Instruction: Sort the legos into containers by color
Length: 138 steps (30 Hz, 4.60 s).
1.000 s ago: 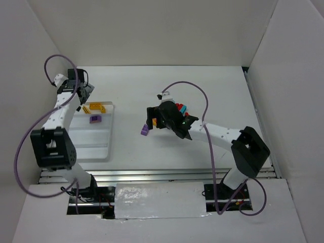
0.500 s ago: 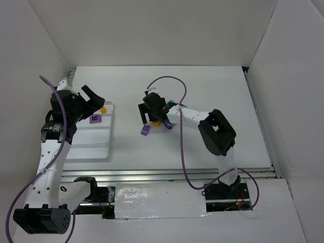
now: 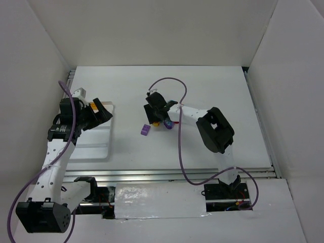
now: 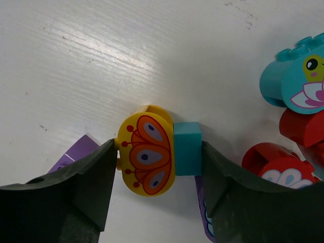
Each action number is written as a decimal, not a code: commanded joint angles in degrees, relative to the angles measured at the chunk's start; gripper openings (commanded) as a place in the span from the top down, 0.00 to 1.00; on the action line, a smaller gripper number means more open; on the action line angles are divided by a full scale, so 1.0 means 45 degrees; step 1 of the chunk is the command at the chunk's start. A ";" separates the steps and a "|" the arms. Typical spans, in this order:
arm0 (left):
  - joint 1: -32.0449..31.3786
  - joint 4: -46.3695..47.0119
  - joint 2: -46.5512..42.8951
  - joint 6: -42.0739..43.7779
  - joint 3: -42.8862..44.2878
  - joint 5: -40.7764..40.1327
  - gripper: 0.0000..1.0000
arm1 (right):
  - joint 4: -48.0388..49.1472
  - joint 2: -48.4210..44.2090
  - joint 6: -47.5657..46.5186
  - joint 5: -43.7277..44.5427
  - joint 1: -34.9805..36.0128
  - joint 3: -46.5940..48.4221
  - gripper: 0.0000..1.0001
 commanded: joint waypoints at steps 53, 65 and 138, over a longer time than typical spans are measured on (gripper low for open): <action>-0.3828 0.8688 0.2499 -0.3988 -0.1664 0.9107 1.00 | 0.5703 -0.8717 -0.0191 0.0629 0.3558 -0.5484 0.06; -0.3711 0.5289 0.2011 -0.0218 0.0095 0.9611 1.00 | 0.5253 -1.3071 0.0354 -1.1321 -0.0911 -0.8397 0.00; 0.3339 -0.0731 1.2323 -0.5313 0.8455 -0.8336 0.48 | 0.6387 -1.0869 0.4458 -0.8356 -0.3864 -0.9043 1.00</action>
